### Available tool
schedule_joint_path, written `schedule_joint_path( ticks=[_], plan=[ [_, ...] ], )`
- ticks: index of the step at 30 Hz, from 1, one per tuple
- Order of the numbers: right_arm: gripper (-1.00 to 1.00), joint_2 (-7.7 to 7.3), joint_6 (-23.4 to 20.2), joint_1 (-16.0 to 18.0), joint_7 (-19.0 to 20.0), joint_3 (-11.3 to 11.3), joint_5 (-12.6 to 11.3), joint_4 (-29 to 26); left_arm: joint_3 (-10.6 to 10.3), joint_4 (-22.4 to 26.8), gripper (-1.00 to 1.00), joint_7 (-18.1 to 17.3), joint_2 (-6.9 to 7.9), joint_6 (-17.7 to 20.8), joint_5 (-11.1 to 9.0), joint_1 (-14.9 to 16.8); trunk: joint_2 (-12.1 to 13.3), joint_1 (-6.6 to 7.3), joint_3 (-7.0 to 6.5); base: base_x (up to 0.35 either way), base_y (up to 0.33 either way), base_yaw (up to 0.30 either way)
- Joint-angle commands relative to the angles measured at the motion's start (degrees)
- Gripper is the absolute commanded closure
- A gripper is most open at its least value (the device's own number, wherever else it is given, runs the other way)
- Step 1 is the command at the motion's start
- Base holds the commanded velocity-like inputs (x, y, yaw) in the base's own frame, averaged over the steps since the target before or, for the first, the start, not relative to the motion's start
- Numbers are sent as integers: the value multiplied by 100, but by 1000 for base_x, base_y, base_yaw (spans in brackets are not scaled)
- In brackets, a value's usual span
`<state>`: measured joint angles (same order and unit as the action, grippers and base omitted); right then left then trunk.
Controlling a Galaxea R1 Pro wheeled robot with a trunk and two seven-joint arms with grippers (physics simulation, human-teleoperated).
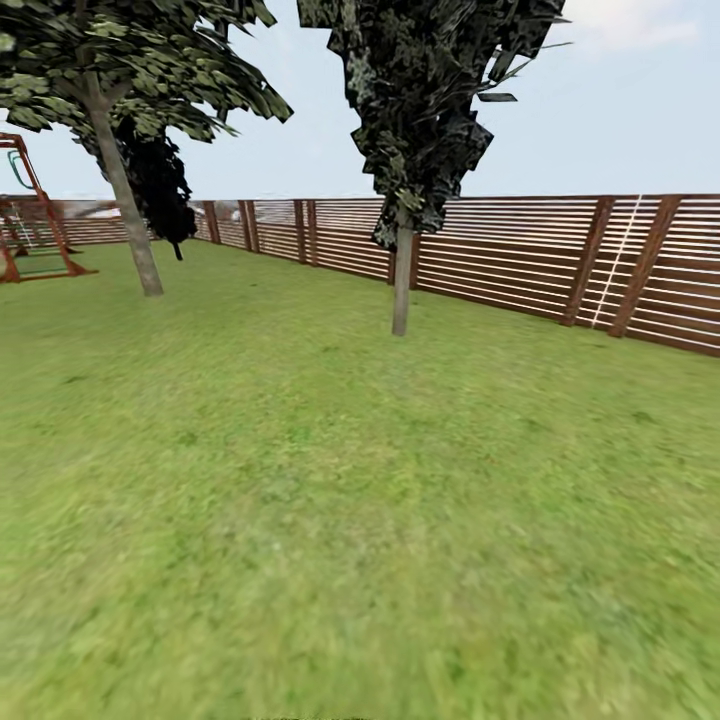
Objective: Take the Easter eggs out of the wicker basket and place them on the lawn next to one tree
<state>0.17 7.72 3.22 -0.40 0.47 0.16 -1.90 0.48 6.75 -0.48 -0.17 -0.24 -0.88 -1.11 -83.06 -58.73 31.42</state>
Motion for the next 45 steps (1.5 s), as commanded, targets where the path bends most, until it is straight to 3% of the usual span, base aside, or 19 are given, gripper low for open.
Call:
schedule_joint_path(
  ticks=[1,45],
  plan=[
    [-100,0,19,3,-4,3,2,5,5,10,-100,-5,-1,-3,-9,-4,-2,0,11,0,0,210],
    [-100,9,28,3,-4,-3,2,5,5,10,-100,-5,-1,-3,-9,-4,-2,0,295,0,0,210]
  ],
)
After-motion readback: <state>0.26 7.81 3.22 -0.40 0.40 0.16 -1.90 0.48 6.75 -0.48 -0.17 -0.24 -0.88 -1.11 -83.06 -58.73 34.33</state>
